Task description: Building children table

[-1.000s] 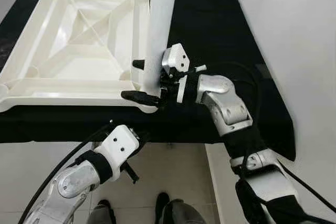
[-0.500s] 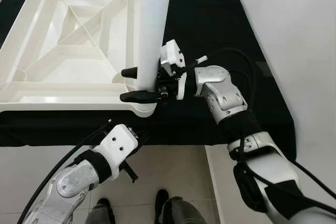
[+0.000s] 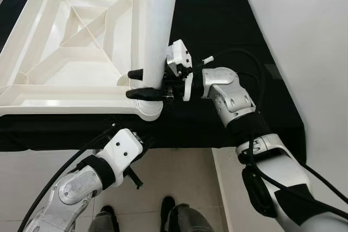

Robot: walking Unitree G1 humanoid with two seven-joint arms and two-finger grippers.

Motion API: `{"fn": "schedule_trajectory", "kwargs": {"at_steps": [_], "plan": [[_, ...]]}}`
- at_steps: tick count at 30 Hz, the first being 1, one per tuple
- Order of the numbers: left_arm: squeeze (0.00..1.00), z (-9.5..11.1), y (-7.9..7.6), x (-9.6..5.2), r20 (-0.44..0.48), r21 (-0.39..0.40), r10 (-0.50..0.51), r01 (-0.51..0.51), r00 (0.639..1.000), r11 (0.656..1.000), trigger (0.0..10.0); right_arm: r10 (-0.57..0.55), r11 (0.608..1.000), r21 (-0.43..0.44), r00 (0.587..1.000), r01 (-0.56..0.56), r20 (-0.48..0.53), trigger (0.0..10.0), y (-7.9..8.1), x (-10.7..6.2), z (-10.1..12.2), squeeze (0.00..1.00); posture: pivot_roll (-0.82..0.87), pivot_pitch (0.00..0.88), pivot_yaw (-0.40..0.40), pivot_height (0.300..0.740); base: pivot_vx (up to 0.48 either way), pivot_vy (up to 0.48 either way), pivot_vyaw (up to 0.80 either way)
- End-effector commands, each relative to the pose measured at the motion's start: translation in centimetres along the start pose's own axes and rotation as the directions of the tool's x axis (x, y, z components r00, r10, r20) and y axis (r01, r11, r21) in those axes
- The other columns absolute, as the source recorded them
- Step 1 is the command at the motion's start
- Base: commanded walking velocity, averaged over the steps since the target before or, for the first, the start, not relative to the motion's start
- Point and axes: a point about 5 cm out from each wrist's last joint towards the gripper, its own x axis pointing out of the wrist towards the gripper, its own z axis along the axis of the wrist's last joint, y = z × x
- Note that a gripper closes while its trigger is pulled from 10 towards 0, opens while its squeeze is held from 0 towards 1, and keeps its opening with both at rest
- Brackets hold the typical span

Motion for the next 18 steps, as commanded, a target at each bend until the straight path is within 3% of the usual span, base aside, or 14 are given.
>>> {"fn": "schedule_trajectory", "kwargs": {"at_steps": [1, 2, 3, 4, 5, 6, 7, 8, 12, 13, 15, 18], "plan": [[0.0, -0.3, -0.4, -0.4, -0.017, 0.003, -0.021, 0.021, 1.0, 1.0, 10.0, -0.41, 0.901, 0.066, 0.893, 0.428, -0.185, 0.0, -1.1, -2.2, -3.9, 0.0, 0.1, 0.299, -0.162, 0.74, 0.0, 0.0, 0.0], [0.0, -0.3, -0.4, -0.4, -0.017, 0.003, -0.021, 0.021, 1.0, 1.0, 10.0, -0.41, 0.901, 0.066, 0.893, 0.428, -0.185, 0.0, -1.1, -2.2, -3.9, 0.0, 0.1, 0.299, -0.162, 0.74, 0.0, 0.0, 0.0], [0.0, -0.4, -0.3, -0.4, -0.018, 0.002, -0.023, 0.023, 1.0, 1.0, 10.0, -0.597, 0.776, 0.064, 0.762, 0.628, -0.251, 0.0, -0.9, -3.5, -5.2, 0.0, 0.1, 0.299, -0.162, 0.74, 0.0, 0.0, 0.0], [0.0, -0.4, -0.3, -0.4, -0.018, 0.002, -0.023, 0.023, 1.0, 1.0, 10.0, -0.597, 0.776, 0.064, 0.762, 0.628, -0.251, 0.0, -0.9, -3.5, -5.2, 0.0, 0.1, 0.299, -0.162, 0.74, 0.0, 0.0, 0.0], [0.0, -0.4, -0.2, -0.6, -0.023, 0.004, -0.024, 0.024, 0.999, 1.0, 10.0, -0.605, 0.756, 0.073, 0.736, 0.651, -0.303, 0.0, 1.6, -3.7, -6.9, 0.0, 0.11, 0.301, -0.144, 0.74, 0.0, 0.0, 0.0], [0.0, -0.4, -0.2, -0.6, -0.023, 0.004, -0.024, 0.024, 0.999, 1.0, 10.0, -0.605, 0.756, 0.073, 0.736, 0.651, -0.303, 0.0, 1.6, -3.7, -6.9, 0.0, 0.11, 0.301, -0.144, 0.74, 0.0, 0.0, 0.0], [0.0, -0.4, -0.2, -0.8, -0.025, 0.004, -0.022, 0.023, 0.999, 1.0, 10.0, -0.573, 0.773, 0.096, 0.756, 0.627, -0.317, 0.0, 3.3, -3.5, -7.6, 0.0, 0.11, 0.295, -0.14, 0.74, 0.0, 0.0, 0.0], [0.0, -0.4, -0.1, -0.9, -0.029, 0.006, -0.017, 0.018, 0.999, 1.0, 10.0, -0.522, 0.811, 0.115, 0.798, 0.573, -0.301, 0.0, 4.1, -2.7, -7.5, 0.0, 0.12, 0.294, -0.145, 0.74, 0.0, 0.0, 0.0], [0.0, -0.4, 0.0, -1.0, -0.032, 0.007, -0.014, 0.014, 0.999, 1.0, 10.0, -0.493, 0.831, 0.124, 0.821, 0.543, -0.288, 0.0, 4.4, -2.2, -7.4, 0.0, 0.12, 0.294, -0.145, 0.74, 0.0, 0.0, 0.0], [0.0, -0.4, 0.0, -1.2, -0.037, 0.01, -0.007, 0.008, 0.999, 1.0, 10.0, -0.493, 0.837, 0.109, 0.825, 0.536, -0.276, 10.0, 3.8, -1.8, -7.0, 0.0, 0.12, 0.293, -0.151, 0.74, 0.0, 0.0, 0.0], [0.0, -0.3, 0.2, -1.9, -0.044, 0.021, 0.016, -0.015, 0.999, 1.0, 10.0, -0.471, 0.858, 0.084, 0.841, 0.507, -0.268, 10.0, 2.7, -1.4, -6.1, 0.0, 0.14, 0.293, -0.153, 0.74, 0.0, 0.0, 0.0], [0.0, -0.1, 0.3, -2.2, -0.044, 0.029, 0.031, -0.03, 0.999, 0.999, 10.0, -0.456, 0.868, 0.079, 0.85, 0.49, -0.266, 10.0, 2.3, -1.3, -5.8, 0.0, 0.14, 0.295, -0.154, 0.74, 0.0, 0.0, 0.0]]}}
